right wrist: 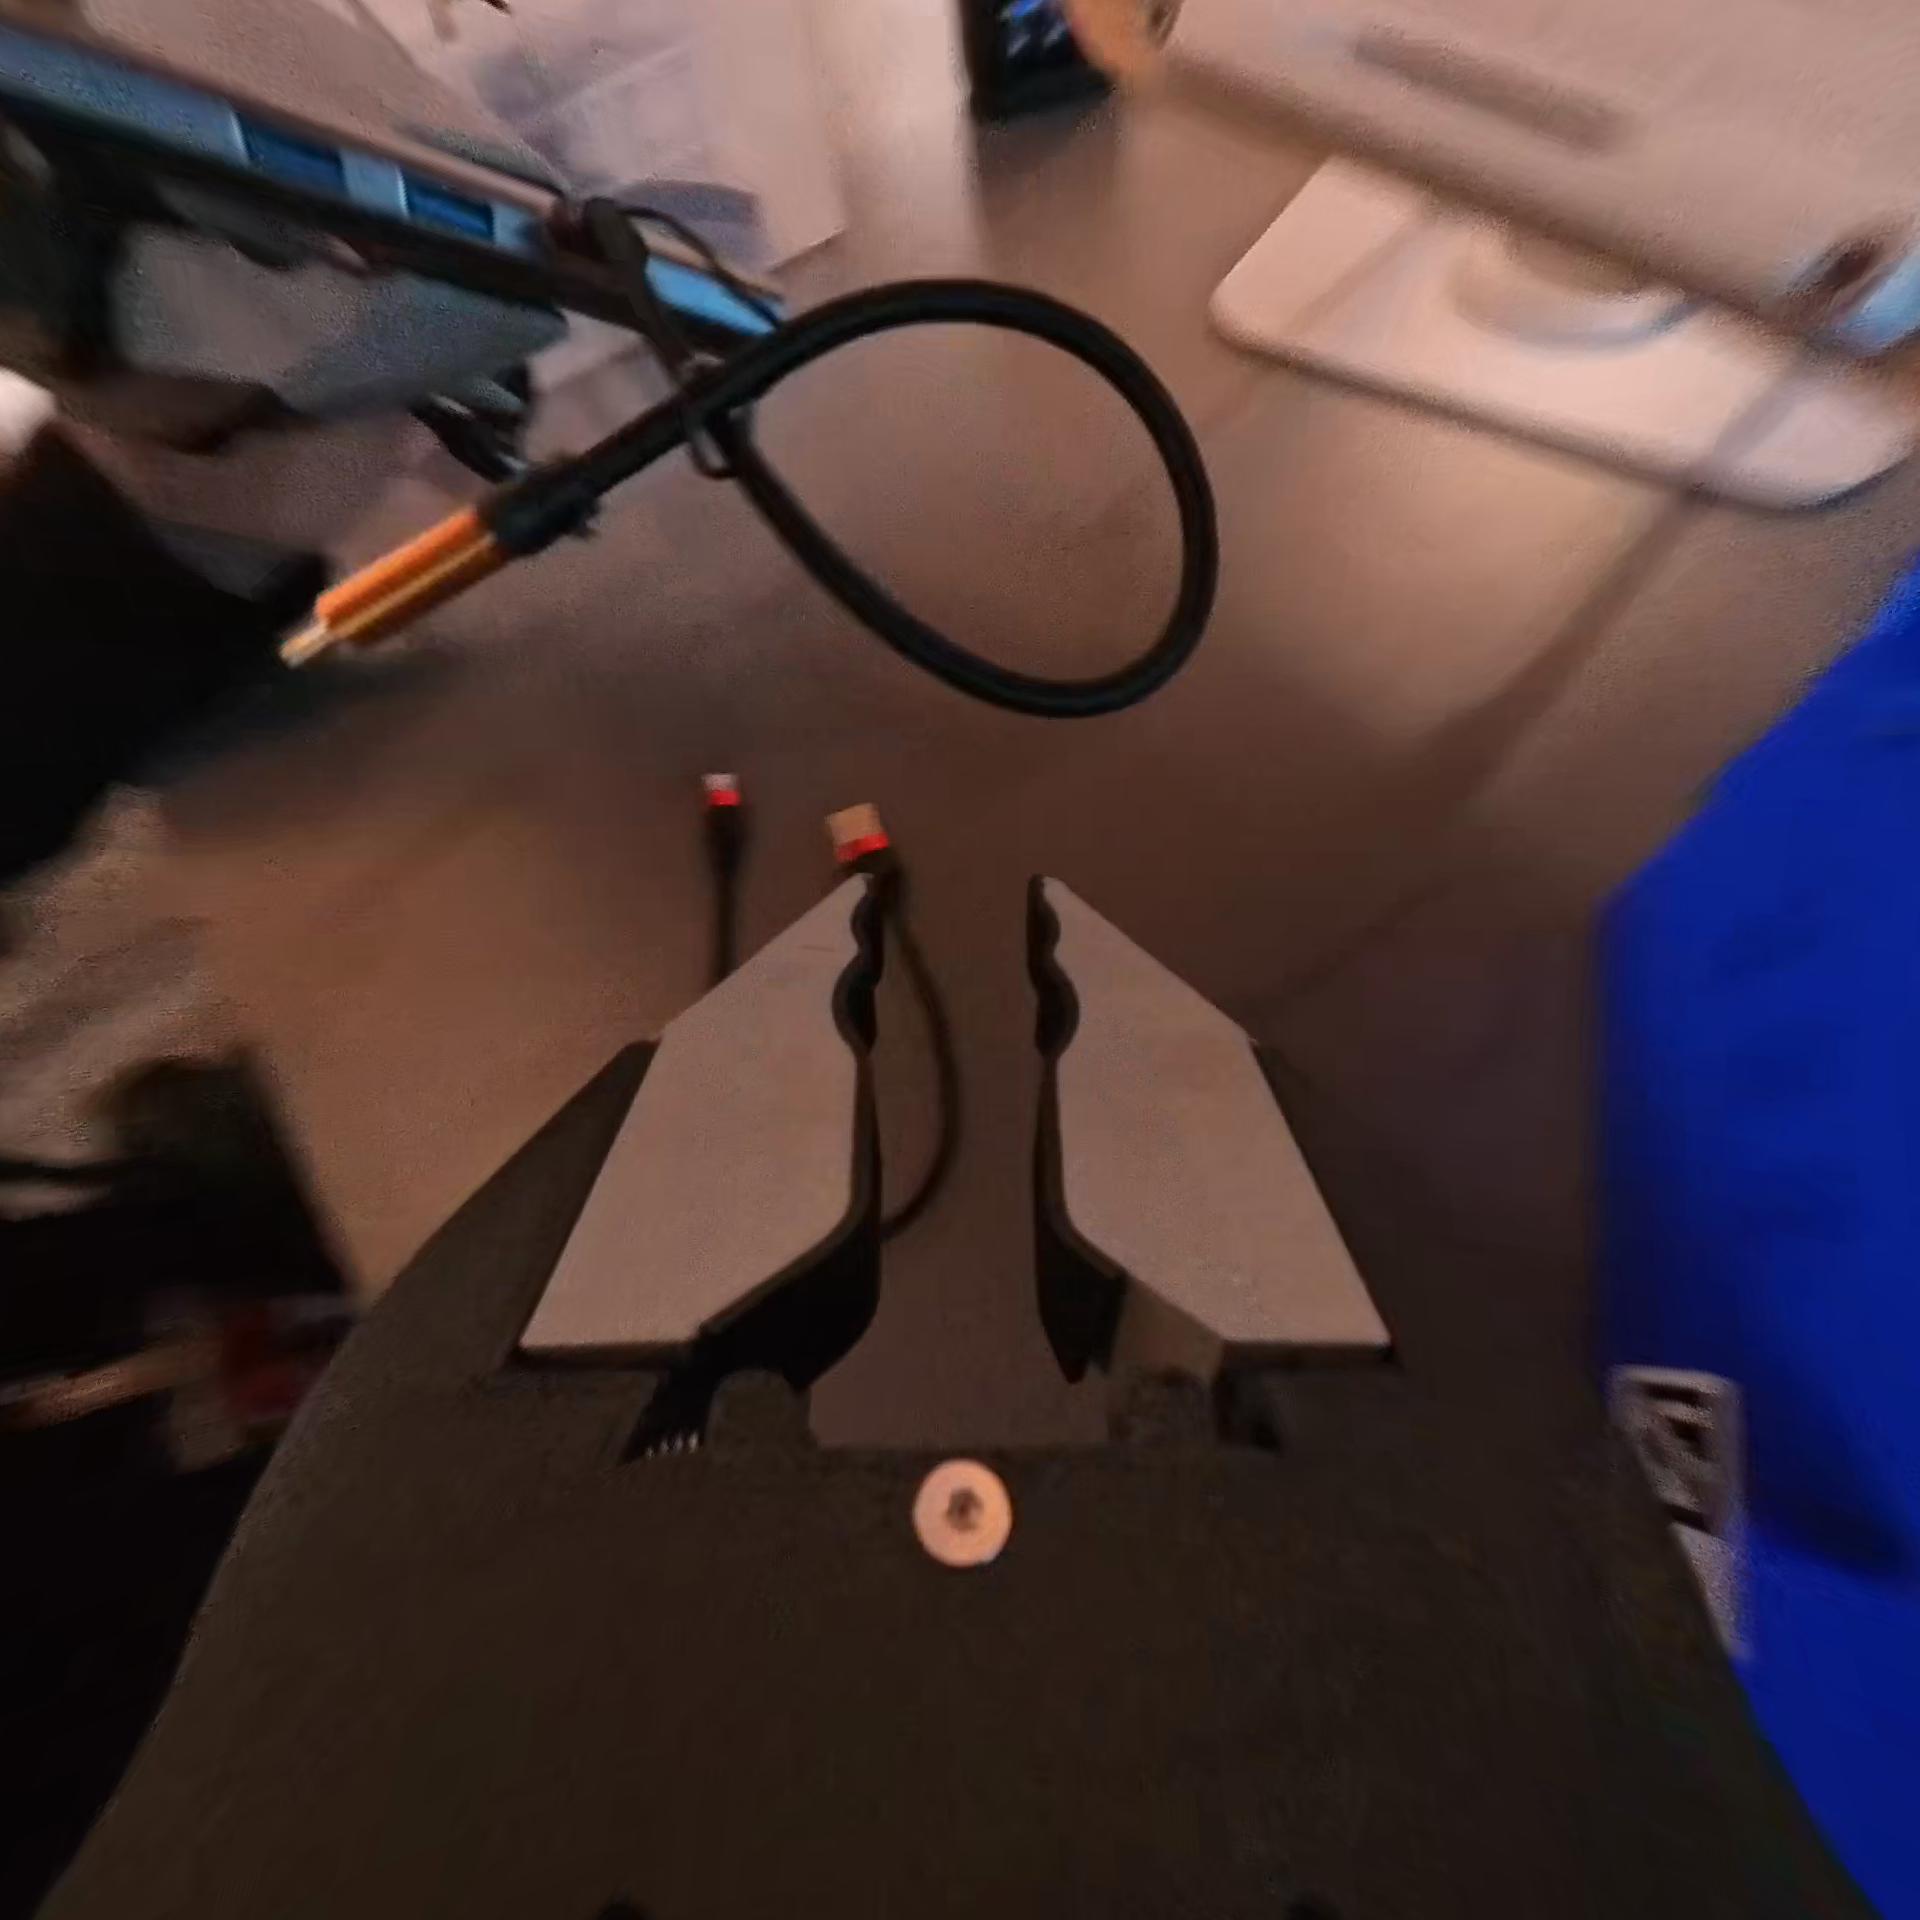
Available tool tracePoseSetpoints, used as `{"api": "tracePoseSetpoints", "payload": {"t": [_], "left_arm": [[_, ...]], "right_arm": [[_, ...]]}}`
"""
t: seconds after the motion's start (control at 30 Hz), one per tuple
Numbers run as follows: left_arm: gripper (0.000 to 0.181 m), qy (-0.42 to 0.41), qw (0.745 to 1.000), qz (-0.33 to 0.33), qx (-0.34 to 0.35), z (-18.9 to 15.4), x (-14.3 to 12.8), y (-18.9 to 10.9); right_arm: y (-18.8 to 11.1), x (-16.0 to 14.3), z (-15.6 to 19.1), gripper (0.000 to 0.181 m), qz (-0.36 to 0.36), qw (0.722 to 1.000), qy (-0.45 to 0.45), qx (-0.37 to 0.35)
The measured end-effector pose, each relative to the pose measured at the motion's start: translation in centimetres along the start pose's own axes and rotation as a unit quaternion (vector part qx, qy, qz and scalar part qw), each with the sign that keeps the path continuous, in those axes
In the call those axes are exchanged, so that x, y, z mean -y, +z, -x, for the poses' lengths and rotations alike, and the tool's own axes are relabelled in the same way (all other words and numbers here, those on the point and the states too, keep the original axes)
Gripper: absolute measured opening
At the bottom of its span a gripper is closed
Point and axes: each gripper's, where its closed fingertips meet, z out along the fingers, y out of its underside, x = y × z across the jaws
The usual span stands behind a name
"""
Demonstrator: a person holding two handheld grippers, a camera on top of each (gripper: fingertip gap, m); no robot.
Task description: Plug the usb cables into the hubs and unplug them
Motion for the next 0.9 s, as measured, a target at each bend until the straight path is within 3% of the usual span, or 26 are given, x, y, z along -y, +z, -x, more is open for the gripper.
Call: {"api": "tracePoseSetpoints", "payload": {"t": [0.1,0.13,0.2,0.3,0.4,0.6,0.9], "left_arm": [[0.015,0.007,1.000,0.002,0.006,0.1,-0.1,0.0],[0.015,0.008,1.000,0.001,0.007,0.0,-0.1,0.0],[0.015,0.012,1.000,0.004,0.010,0.0,-0.2,0.1],[0.015,0.022,1.000,0.009,0.014,0.1,-0.3,0.1],[0.015,0.025,1.000,0.008,0.015,0.0,-0.2,0.1],[0.014,0.033,0.999,0.006,0.012,-0.2,-0.1,0.2],[0.015,0.061,0.998,0.016,0.009,-0.7,-0.3,0.5]], "right_arm": [[-1.5,1.6,-1.8,0.028,-0.066,0.980,-0.096,-0.163],[-1.7,1.9,-1.4,0.020,-0.083,0.974,-0.117,-0.176],[-1.0,1.4,0.5,0.017,-0.069,0.978,-0.137,-0.139],[1.2,-1.5,2.9,0.029,0.025,0.991,-0.121,-0.057],[2.7,-3.6,2.4,0.041,0.084,0.991,-0.095,-0.047],[5.2,-4.0,1.7,0.027,0.079,0.996,-0.051,-0.002],[7.3,-4.1,1.8,0.004,0.079,0.992,-0.090,0.038]]}}
